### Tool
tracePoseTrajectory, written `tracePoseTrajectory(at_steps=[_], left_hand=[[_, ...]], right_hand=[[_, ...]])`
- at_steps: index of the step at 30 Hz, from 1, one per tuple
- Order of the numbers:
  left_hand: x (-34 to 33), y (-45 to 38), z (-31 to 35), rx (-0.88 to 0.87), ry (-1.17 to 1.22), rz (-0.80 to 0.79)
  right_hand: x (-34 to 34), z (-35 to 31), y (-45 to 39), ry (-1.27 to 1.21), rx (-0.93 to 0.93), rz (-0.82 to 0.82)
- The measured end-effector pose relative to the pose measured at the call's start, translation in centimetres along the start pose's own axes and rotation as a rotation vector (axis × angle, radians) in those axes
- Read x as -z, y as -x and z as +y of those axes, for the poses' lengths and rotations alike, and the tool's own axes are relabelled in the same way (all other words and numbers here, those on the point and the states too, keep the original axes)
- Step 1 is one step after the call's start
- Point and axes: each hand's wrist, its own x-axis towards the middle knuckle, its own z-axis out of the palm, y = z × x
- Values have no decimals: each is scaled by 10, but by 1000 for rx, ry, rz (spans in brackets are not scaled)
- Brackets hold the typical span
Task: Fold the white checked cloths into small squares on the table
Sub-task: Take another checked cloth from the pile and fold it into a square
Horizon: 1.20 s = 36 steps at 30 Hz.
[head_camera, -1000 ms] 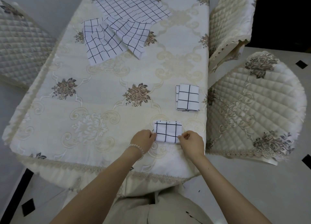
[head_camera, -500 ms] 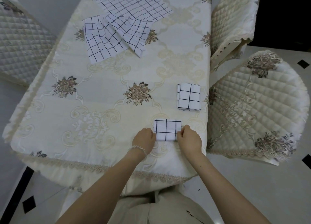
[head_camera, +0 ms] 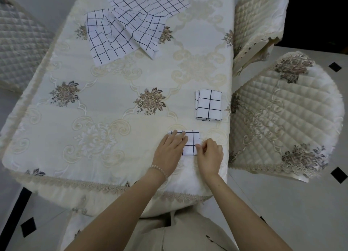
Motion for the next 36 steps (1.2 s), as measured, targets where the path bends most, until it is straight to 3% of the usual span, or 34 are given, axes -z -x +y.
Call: tracePoseTrajectory(at_steps=[4,10,16,22,36], left_hand=[[-1,9,-17,91,-49,-147],[-4,17,-28,84,-66,-174],[-3,18,-27,107,-47,-176],[-8,19,-30,85,-64,-176],[2,16,-21,134,14,-193]], right_hand=[[1,0,0,-12,-2,3],[2,-4,-2,-1,-26,-2],[-19,-28,20,126,235,-108],[-17,-7,17,109,269,-103],[21,10,-8,-51,-29,-173]])
